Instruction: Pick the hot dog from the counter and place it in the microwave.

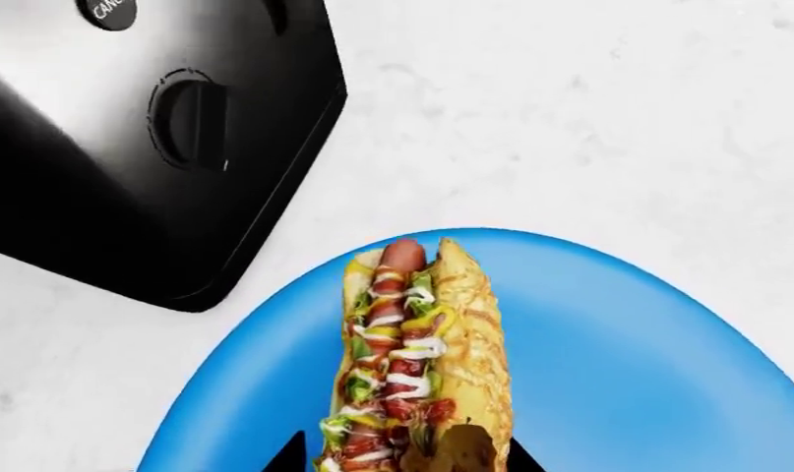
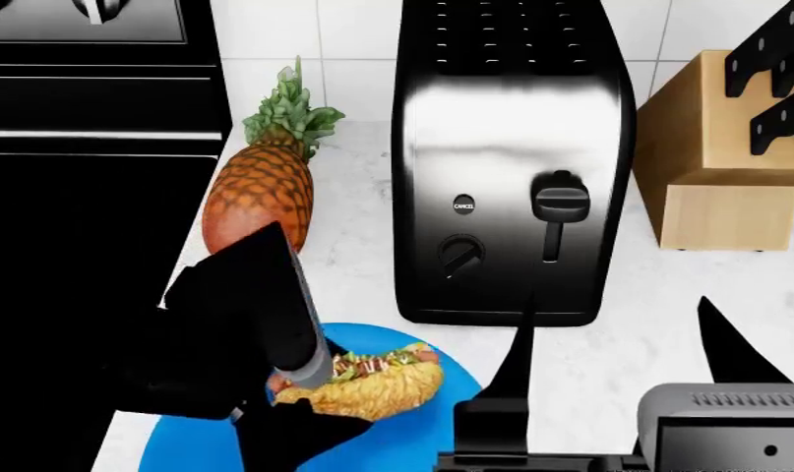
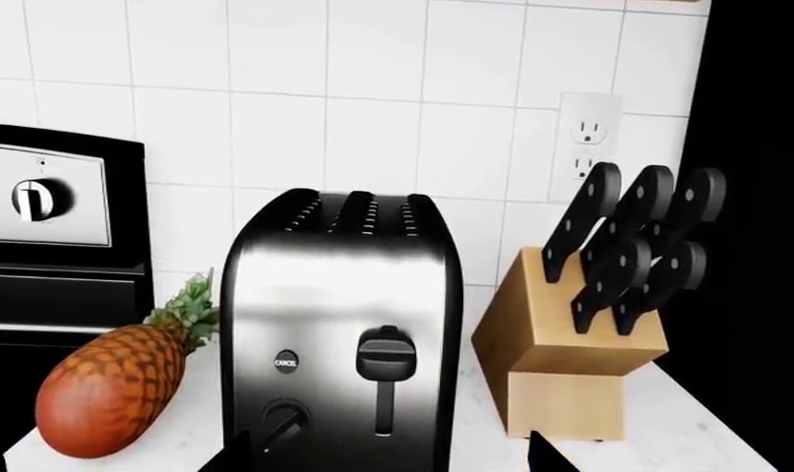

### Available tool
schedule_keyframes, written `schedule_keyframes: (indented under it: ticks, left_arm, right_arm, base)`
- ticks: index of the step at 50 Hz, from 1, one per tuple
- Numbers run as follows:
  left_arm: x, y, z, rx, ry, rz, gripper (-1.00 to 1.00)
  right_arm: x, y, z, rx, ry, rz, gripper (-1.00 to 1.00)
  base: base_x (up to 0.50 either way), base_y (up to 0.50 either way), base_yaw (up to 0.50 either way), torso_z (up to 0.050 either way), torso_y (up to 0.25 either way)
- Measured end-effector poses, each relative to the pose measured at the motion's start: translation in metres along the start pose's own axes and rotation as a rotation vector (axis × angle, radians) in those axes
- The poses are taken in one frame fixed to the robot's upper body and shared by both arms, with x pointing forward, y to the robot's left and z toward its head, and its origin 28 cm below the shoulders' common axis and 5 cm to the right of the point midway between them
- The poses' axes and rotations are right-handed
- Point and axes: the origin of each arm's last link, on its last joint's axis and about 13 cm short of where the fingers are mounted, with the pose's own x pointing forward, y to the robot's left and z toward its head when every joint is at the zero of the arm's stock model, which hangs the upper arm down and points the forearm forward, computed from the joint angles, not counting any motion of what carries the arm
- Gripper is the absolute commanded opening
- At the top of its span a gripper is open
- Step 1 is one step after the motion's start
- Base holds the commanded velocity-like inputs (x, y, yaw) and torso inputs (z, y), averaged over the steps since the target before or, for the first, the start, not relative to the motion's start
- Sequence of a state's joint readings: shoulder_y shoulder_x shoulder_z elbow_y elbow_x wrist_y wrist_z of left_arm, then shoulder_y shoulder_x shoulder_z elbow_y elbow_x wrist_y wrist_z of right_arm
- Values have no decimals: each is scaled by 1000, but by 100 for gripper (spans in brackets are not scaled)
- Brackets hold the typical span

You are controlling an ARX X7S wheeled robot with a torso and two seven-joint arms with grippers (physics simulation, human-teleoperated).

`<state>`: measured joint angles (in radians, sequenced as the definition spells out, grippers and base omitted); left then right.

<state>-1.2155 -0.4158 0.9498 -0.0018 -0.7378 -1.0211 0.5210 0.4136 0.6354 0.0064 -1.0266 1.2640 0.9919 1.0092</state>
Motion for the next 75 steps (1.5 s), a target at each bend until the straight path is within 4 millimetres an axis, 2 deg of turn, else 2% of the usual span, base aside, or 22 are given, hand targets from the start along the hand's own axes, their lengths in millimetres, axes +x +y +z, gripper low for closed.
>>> schedule_keyframes:
  ticks: [14,21,29,47,58,75]
  left_arm:
    - [-66,-34,41,96,-210,86,-100]
    - [-92,-55,43,88,-331,210,-100]
    - [-114,-80,34,41,-472,372,-100]
    - [-126,-111,1,-135,-628,594,-100]
    - [-127,-118,-9,-202,-659,631,-100]
    - [-124,-121,-13,-266,-690,641,-100]
  right_arm:
    - [8,0,-1,-4,-21,5,100]
    - [15,-1,-1,-7,-37,14,100]
    - [24,-2,-1,-29,-51,23,100]
    - [32,-4,2,-65,-66,52,100]
    - [32,-5,4,-65,-78,60,100]
    - [32,-7,6,-118,-99,62,100]
  base:
    - [0,0,0,0,0]
    - [0,0,0,0,0]
    - [-358,47,0,0,1]
    - [-500,83,0,0,0]
    - [-125,47,0,0,0]
    - [0,500,0,0,0]
